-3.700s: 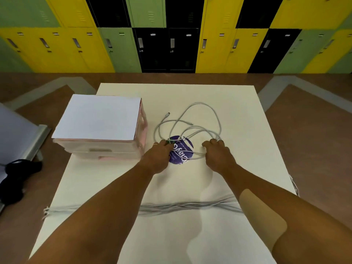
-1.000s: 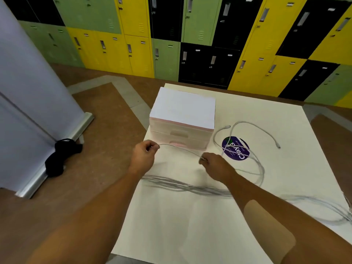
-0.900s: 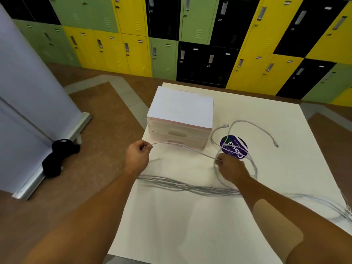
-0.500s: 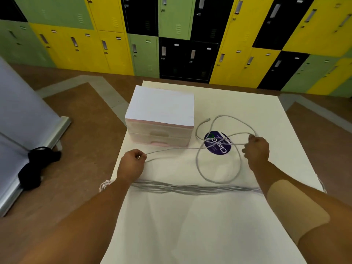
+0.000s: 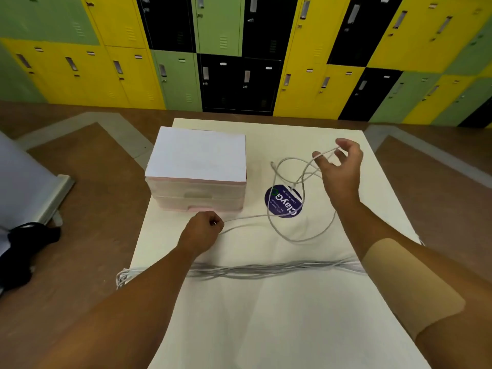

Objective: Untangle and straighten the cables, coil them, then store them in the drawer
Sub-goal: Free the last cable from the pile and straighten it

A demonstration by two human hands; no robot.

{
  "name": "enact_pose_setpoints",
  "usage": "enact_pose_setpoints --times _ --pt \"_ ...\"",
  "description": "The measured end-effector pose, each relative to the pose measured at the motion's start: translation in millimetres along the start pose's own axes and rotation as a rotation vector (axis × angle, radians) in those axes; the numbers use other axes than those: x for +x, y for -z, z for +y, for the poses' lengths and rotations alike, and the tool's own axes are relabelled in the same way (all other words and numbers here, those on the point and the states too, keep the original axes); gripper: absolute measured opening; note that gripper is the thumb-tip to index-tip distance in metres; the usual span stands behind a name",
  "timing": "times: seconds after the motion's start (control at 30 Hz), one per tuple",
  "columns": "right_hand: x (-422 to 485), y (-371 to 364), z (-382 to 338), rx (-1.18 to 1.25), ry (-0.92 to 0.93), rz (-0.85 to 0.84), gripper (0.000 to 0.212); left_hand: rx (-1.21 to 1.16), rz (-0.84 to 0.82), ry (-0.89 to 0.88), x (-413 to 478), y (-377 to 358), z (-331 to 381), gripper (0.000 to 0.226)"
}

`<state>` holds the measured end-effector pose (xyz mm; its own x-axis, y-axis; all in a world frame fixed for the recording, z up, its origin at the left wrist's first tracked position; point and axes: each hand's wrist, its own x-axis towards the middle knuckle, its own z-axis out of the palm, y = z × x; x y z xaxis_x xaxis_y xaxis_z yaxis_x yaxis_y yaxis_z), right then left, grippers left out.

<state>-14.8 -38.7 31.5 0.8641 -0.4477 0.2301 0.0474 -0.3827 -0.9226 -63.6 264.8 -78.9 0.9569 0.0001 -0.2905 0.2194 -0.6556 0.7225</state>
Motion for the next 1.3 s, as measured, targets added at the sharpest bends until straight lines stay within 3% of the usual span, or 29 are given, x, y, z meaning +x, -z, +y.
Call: enact_pose_setpoints --times 0.37,0.5,0.6,0.73,0.9,1.0,1.07,1.17,1.3 --pt "2 -5 -25 -0.264 0.501 -0.017 0.071 -0.092 -0.067 -0.142 9 -21 44 0.013" --pt "-7 -6 -15 -0.445 0.613 -0.065 0.048 -0.181 -0.085 -0.191 12 -25 54 0.024" --pt "-22 -6 7 -0.596 0.597 -0.201 0.032 -0.228 -0.081 -0.268 13 -27 70 0.027" --pt "-48 -9 28 -0.642 0.421 -0.416 0.022 -0.302 -0.177 -0.369 11 -31 95 0.028" --pt "-66 -14 30 -0.661 0.38 -0.456 0.022 -0.222 -0.207 -0.41 10 -40 105 0.015" --pt "-68 -14 26 -0.732 0.445 -0.372 0.022 -0.18 -0.183 -0.451 5 -34 106 0.028" --pt "-69 -15 18 -0.688 0.442 -0.334 0.038 -0.237 -0.202 -0.433 0 -28 108 0.017" --pt "-69 -27 10 -0.619 0.453 -0.441 0.041 -0.37 -0.209 -0.37 -2 -21 107 0.002" --pt "-66 -38 5 -0.583 0.37 -0.669 0.03 -0.474 -0.134 -0.315 -2 -6 106 0.013"
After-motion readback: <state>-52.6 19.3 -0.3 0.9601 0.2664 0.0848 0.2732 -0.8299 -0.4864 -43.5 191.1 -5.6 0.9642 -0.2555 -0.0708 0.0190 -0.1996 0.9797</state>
